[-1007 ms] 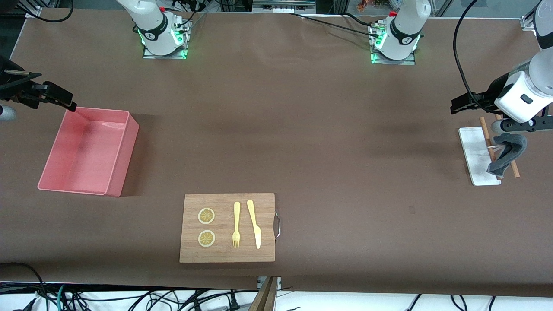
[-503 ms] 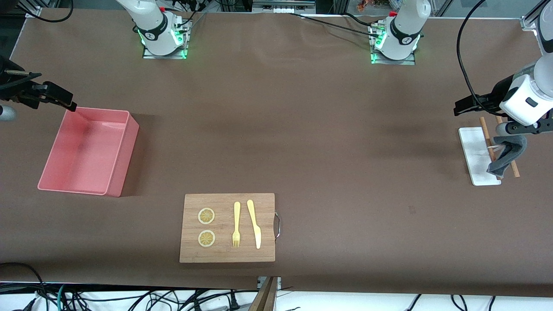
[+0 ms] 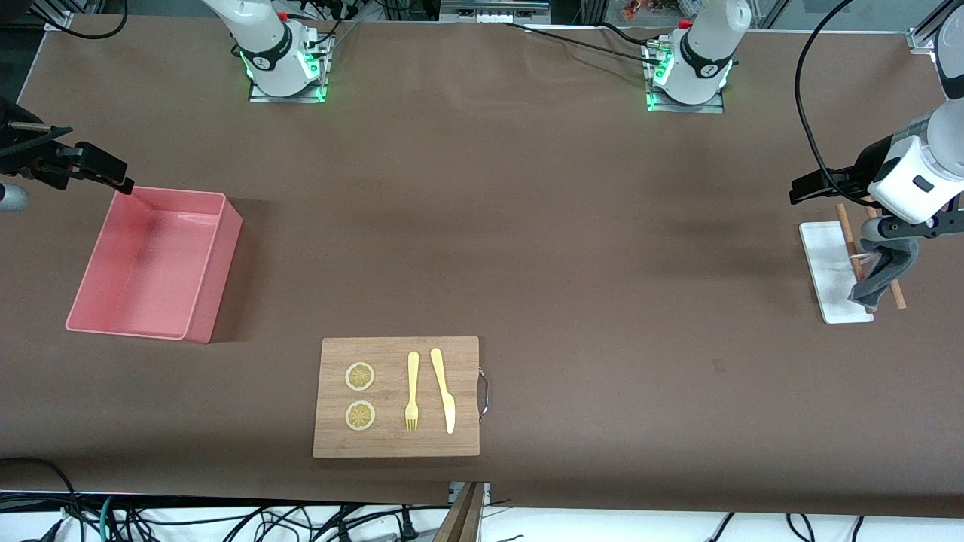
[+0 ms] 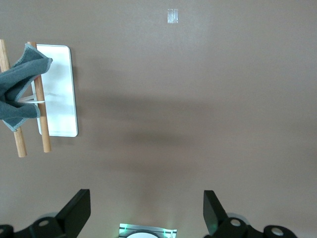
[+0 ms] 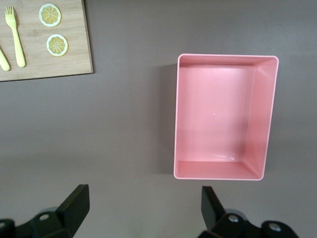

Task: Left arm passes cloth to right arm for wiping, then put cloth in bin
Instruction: 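Lower the left gripper toward the grey cloth on the stick rack, then close the left gripper on the grey cloth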

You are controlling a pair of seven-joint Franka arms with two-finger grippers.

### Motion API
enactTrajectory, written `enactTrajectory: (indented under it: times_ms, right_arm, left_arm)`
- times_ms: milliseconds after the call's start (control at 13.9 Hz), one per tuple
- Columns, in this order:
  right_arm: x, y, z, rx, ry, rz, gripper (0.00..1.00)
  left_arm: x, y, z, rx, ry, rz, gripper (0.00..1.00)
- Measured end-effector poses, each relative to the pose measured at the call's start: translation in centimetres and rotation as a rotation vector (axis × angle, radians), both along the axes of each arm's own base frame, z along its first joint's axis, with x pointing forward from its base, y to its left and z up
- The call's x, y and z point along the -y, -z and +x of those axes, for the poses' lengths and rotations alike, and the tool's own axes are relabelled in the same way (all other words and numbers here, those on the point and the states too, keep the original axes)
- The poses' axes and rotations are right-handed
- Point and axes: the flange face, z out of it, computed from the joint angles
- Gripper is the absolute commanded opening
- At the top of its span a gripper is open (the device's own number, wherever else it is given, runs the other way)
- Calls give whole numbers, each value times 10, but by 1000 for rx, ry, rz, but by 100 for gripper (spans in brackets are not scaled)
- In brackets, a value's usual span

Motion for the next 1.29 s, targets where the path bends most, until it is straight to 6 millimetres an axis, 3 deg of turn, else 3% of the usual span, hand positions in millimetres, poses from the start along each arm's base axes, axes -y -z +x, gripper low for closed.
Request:
enactTrajectory:
  times_ms: [359,503,647,1007,1294]
  right_arm:
    - [0,0,0,0,0,0,100]
    - [0,0,0,0,0,0,100]
    - [0,0,0,0,0,0,100]
    - [0,0,0,0,0,0,100]
    - [0,0,0,0,0,0,100]
  left_arm:
    - [-1,2,1,-3,1,8,100]
    - [-12,11,5,-17,29,54,100]
    - [-38,33,17,-21,76,84,100]
    - [-144,104,44,-23,133,138,100]
    - [-177,130,56,2,118,163,100]
